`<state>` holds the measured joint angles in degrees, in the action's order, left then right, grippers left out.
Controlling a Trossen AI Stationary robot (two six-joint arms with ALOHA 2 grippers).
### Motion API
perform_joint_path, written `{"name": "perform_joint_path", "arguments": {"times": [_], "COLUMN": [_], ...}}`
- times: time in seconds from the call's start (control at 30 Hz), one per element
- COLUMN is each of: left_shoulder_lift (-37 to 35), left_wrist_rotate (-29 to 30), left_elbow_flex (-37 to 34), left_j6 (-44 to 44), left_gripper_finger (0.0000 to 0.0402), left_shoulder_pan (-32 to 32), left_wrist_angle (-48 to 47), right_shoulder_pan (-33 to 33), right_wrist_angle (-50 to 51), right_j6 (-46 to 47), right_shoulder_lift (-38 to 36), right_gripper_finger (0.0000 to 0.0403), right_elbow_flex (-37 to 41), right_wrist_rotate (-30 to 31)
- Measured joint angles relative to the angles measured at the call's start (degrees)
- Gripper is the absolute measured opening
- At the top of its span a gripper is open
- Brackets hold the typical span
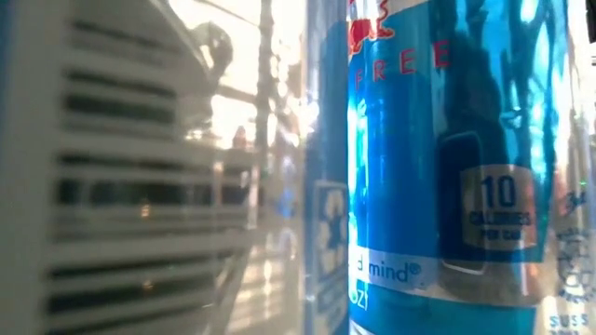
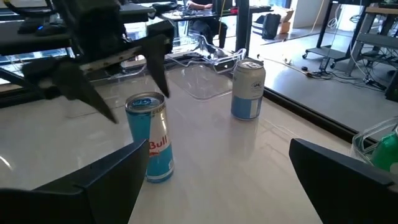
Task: Sort soda cans
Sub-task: Put the center blue soda can into the top left transparent bin
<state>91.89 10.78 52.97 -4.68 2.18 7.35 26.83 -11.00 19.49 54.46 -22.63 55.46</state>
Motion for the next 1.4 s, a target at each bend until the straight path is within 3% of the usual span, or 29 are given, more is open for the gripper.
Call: {"name": "perform_joint_path", "arguments": {"times": [0.17, 0.3, 0.6, 0.93, 1.3, 1.4], "left_shoulder_lift": [0.7, 0.0, 0.6, 0.6, 1.8, 0.6], "left_wrist_rotate": [3.2, 9.7, 11.0, 11.0, 7.5, 7.6], "left_elbow_flex": [0.0, 0.0, -3.9, -5.5, -5.3, -4.5], "left_j6": [1.7, 2.8, 9.8, 11.1, 12.6, 12.4], "left_gripper_finger": [0.0331, 0.0331, 0.0330, 0.0327, 0.0234, 0.0230], "left_shoulder_pan": [1.0, 2.4, 2.7, 2.5, 1.3, 1.7], "left_wrist_angle": [1.1, 0.5, 4.0, 7.9, 8.1, 4.7], "right_shoulder_pan": [0.0, 0.0, 0.0, 0.0, 0.0, 0.0], "right_wrist_angle": [0.2, 0.6, 1.3, 0.8, 0.3, 0.2], "right_j6": [0.2, 0.5, 2.0, 4.1, 4.1, 4.1], "right_shoulder_lift": [0.0, 0.0, 2.0, 6.0, 6.0, 6.0], "right_gripper_finger": [0.0385, 0.0385, 0.0385, 0.0385, 0.0385, 0.0385], "right_elbow_flex": [0.0, 0.0, 0.0, 0.0, 0.0, 0.0], "right_wrist_rotate": [0.0, 0.0, 0.4, 1.8, 1.8, 1.9]}}
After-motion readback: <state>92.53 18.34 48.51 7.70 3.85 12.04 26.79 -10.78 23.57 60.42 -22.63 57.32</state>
